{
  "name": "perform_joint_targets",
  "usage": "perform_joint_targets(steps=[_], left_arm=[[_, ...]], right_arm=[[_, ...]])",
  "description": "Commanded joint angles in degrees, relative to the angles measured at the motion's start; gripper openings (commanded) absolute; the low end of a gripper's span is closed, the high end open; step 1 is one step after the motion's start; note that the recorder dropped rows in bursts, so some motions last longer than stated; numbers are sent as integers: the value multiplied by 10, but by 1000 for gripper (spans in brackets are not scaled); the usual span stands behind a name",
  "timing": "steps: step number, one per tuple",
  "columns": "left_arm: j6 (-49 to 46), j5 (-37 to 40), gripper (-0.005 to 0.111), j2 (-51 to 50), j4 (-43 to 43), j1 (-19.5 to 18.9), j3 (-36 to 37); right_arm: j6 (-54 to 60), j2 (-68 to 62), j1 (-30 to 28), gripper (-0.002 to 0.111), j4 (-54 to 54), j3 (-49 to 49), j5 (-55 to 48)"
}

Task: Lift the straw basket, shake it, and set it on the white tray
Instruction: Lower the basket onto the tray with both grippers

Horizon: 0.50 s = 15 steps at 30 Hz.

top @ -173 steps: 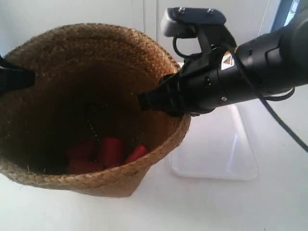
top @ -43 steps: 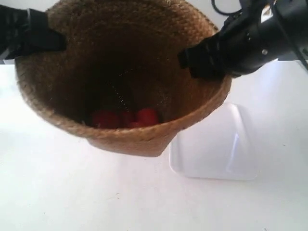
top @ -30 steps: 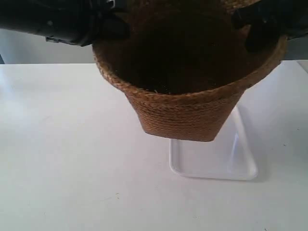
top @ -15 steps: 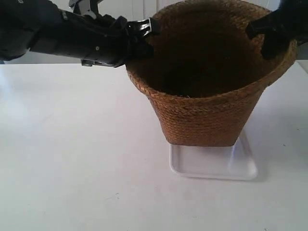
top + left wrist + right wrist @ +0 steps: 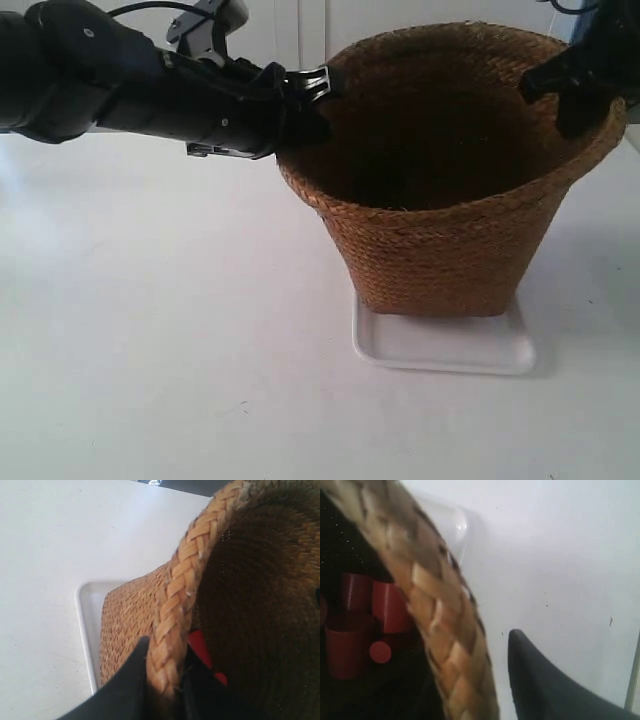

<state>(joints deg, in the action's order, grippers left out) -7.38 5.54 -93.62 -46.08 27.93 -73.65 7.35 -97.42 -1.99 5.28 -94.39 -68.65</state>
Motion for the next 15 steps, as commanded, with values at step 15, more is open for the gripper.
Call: perform_joint_targets(steps=[15], left_arm=[[-4, 5, 0, -17, 32, -2, -31]], right_arm=[[-22, -14, -15, 0, 73, -1, 28]])
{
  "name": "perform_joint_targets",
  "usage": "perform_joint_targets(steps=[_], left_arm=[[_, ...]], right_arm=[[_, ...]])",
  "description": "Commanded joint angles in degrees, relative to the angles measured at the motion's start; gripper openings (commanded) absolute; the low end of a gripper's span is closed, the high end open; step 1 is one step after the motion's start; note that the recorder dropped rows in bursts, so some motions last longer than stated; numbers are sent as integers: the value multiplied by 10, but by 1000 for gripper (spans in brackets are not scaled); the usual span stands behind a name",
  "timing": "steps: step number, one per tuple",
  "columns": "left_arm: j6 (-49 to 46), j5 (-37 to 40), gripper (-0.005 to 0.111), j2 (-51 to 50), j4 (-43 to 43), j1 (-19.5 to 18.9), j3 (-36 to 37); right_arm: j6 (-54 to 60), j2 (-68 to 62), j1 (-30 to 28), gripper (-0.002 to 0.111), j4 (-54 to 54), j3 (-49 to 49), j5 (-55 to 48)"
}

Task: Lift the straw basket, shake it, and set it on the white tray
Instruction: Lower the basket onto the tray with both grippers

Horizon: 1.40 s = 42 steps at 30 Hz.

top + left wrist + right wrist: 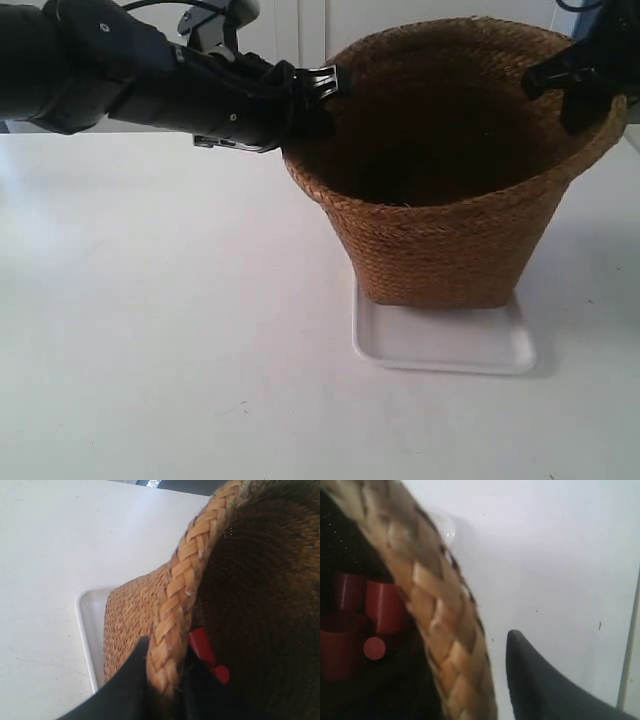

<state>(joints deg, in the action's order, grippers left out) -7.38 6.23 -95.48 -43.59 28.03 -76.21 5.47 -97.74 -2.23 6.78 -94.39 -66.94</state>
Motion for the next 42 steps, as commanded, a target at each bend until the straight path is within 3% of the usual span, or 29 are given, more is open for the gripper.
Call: perform_joint_targets(steps=[1, 23, 27, 31, 34, 37, 42], left_arm=[[-4, 0, 0, 1, 8, -3, -5], [-9, 37, 0, -13, 10, -4, -5], [-33, 43, 16, -13, 12, -4, -5], [-33, 40, 44, -13, 12, -4, -5], [-33, 37, 59, -13, 13, -4, -5], [-33, 34, 64, -13, 13, -4, -5], [-33, 33, 65, -13, 13, -4, -5]], right_arm=[[-3, -15, -13, 0, 58, -1, 7], [-10, -28, -13, 2, 56, -1, 19], [-10, -28, -13, 17, 46, -1, 23], [-10, -28, -13, 41, 42, -1, 23], [-12, -28, -13, 53, 42, -1, 26], [-12, -28, -13, 56, 39, -1, 28], [-12, -28, -13, 59, 32, -1, 41]])
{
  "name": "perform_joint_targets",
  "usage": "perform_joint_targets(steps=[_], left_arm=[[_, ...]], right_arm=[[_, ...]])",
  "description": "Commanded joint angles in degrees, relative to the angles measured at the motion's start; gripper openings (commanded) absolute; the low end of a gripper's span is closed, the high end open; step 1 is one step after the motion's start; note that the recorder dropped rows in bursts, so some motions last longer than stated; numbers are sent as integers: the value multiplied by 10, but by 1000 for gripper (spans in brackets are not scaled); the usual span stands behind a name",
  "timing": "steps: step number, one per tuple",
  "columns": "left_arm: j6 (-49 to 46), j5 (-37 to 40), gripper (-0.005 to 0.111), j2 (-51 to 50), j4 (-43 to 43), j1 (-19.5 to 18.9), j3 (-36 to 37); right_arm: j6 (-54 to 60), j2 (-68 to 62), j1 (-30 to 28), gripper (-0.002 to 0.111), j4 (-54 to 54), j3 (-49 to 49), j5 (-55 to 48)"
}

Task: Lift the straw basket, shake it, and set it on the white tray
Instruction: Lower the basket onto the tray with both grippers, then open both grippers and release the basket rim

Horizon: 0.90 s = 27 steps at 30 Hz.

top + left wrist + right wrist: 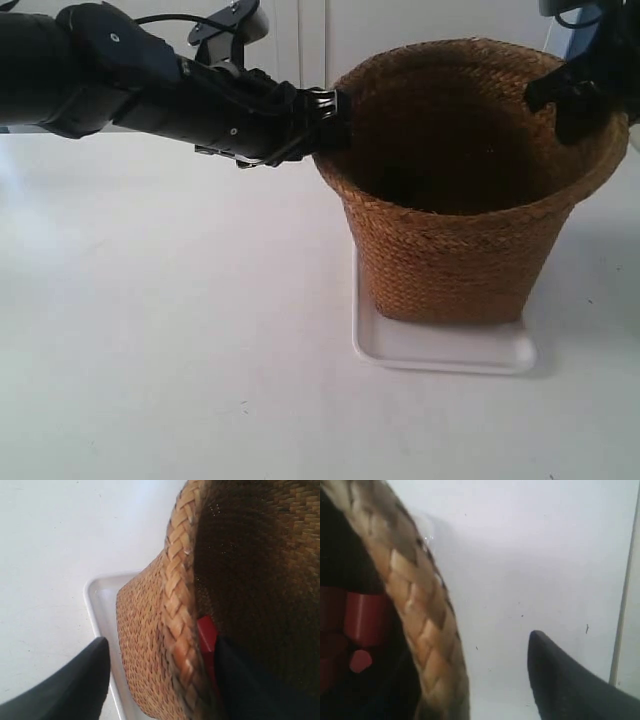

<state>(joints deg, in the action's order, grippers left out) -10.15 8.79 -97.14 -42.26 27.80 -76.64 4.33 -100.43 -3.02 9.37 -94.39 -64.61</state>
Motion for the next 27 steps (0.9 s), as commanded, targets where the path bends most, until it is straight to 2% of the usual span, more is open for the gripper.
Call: perform_joint_targets(steps=[1, 4, 16, 22, 27], left_arm=[[-5, 7, 65, 4, -1, -2, -1], [-5, 1, 65, 4, -1, -2, -1], [-5, -2, 65, 4, -1, -2, -1], [-5, -2, 65, 4, -1, -2, -1], [-6, -2, 65, 4, -1, -2, -1]], right_arm=[[-1, -1, -5, 61, 5, -1, 20], [-1, -1, -4, 65, 5, -1, 23], [-4, -1, -4, 69, 3, -1, 48], [17, 1, -4, 77, -53, -1, 56], [16, 18, -4, 78, -58, -1, 79]])
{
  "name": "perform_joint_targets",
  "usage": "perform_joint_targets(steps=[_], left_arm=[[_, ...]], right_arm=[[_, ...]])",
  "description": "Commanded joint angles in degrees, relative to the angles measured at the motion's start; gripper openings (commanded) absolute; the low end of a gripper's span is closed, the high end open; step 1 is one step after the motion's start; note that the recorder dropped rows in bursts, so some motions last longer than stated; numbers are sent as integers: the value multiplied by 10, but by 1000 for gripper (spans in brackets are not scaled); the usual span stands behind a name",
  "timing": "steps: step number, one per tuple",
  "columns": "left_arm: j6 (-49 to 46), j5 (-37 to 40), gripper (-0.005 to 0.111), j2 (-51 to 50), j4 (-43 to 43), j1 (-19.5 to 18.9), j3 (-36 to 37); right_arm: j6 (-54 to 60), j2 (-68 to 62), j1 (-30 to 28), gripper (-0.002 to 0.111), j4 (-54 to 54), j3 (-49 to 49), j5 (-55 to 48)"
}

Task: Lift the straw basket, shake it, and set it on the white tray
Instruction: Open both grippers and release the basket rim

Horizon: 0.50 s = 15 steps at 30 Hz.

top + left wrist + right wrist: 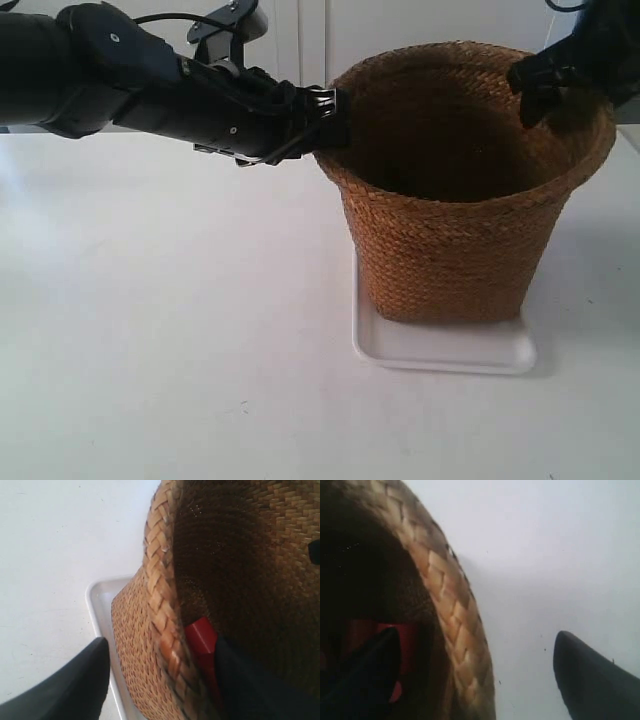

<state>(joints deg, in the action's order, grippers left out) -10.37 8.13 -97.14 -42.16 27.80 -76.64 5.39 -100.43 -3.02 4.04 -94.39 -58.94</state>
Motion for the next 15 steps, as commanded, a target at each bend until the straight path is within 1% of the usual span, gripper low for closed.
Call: perform_joint_targets(steps=[1, 4, 8, 13, 14, 15], left_arm=[[-4, 4, 65, 5, 2, -2, -1], [-4, 6, 65, 11, 15, -2, -1], [-4, 9, 64, 47, 38, -3, -1], [-4, 4, 64, 153, 106, -4, -1], [-4, 4, 61, 173, 119, -4, -1], [-4, 7, 54, 198, 136, -9, -1]], right_arm=[[4, 24, -4, 78, -5, -2, 25], [4, 51, -4, 78, -5, -4, 32], [-14, 126, -4, 78, -7, -4, 31], [-14, 237, -4, 78, -15, -4, 44], [-14, 250, -4, 78, -15, -4, 42], [-14, 262, -4, 77, -15, -4, 32]])
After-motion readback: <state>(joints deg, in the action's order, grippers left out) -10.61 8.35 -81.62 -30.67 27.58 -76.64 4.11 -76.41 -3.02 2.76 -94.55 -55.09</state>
